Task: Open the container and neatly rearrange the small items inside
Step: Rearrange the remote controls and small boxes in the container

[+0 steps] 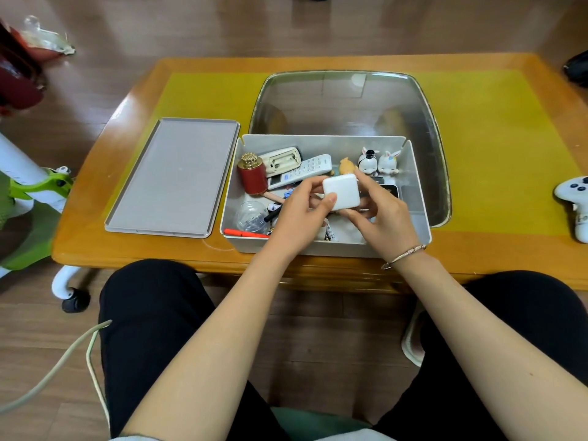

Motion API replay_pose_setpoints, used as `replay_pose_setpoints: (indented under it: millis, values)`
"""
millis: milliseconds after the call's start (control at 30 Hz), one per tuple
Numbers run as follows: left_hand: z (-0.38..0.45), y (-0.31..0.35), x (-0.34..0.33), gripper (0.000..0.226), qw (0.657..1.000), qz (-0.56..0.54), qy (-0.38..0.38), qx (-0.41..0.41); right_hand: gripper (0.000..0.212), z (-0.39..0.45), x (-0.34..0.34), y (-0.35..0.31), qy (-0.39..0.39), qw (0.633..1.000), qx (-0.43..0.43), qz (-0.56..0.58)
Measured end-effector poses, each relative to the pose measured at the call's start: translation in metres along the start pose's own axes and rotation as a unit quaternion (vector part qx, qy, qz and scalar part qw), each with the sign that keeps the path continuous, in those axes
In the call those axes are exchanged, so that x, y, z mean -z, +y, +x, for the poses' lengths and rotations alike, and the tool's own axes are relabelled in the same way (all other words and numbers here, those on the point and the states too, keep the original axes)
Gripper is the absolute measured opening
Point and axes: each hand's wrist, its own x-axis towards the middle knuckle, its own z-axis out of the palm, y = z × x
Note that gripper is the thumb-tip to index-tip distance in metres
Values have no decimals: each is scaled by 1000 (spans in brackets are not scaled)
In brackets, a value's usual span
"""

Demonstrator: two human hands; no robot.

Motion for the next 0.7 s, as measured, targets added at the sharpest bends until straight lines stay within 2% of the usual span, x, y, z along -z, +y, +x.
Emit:
replay_pose_setpoints:
  millis: [233,400,500,600,700]
  values:
    - [1,1,-2,32,999,-29,1,28,54,3,2,2,19,998,36,-46]
    - [1,2,-2,33,1000,11,-10,12,61,3,4,-1,-4,999,33,-29]
    - [0,1,-3,34,998,52,-21,-30,58,6,11,0,-52,997,37,-44]
    - [-4,0,-8,39,993,81,-44,-79,48,6,25,7,-77,990,22,-119]
    - [-9,-2,-18,54,969,204,-92,-103,51,3,43,19,-74,978,-28,-191]
